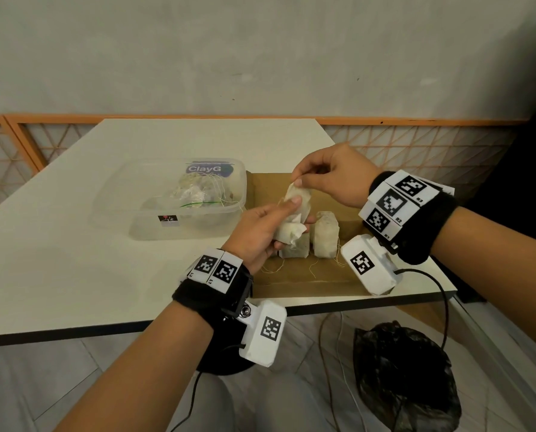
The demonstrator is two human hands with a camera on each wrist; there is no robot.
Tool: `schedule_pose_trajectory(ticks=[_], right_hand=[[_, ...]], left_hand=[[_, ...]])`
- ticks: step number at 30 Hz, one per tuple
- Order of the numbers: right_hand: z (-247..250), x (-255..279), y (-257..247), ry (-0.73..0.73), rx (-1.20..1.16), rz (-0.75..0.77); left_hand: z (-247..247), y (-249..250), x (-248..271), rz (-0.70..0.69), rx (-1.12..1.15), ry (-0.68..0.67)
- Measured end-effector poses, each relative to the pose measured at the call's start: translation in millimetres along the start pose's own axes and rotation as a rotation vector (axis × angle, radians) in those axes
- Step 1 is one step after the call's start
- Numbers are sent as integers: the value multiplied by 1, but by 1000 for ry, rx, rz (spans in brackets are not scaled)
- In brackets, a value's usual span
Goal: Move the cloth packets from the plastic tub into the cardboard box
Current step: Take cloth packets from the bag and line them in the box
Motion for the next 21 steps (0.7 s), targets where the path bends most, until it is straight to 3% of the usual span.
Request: schedule_pose_trajectory(ticks=[4, 7, 11, 13, 17, 21], right_hand=[[1, -2, -4, -31, 97, -18], [1, -2, 2, -112, 150, -232], [-4, 6, 12, -267, -288, -461], [-5, 8, 13, -195, -413, -417], [0, 4, 13, -27, -409, -305], [7, 4, 10, -15, -375, -259]], left_hand=[[-1, -3, 0, 14, -29, -7], [0, -3, -1, -2, -4, -1], [-1, -3, 2, -15, -5, 5], [-4, -2, 3, -17, 3, 10], [-5, -2, 3, -38, -63, 34], [-4, -2, 2, -25, -64, 49]])
Point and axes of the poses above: each hand's wrist, its own x-axis away from the middle knuckle, its own z-axis out of the back of the hand, y = z × x, the point moved 1 cm from there along -x, towards the middle knuckle, and after that the axes turned 1 degree about -x, right-handed, at the moved point
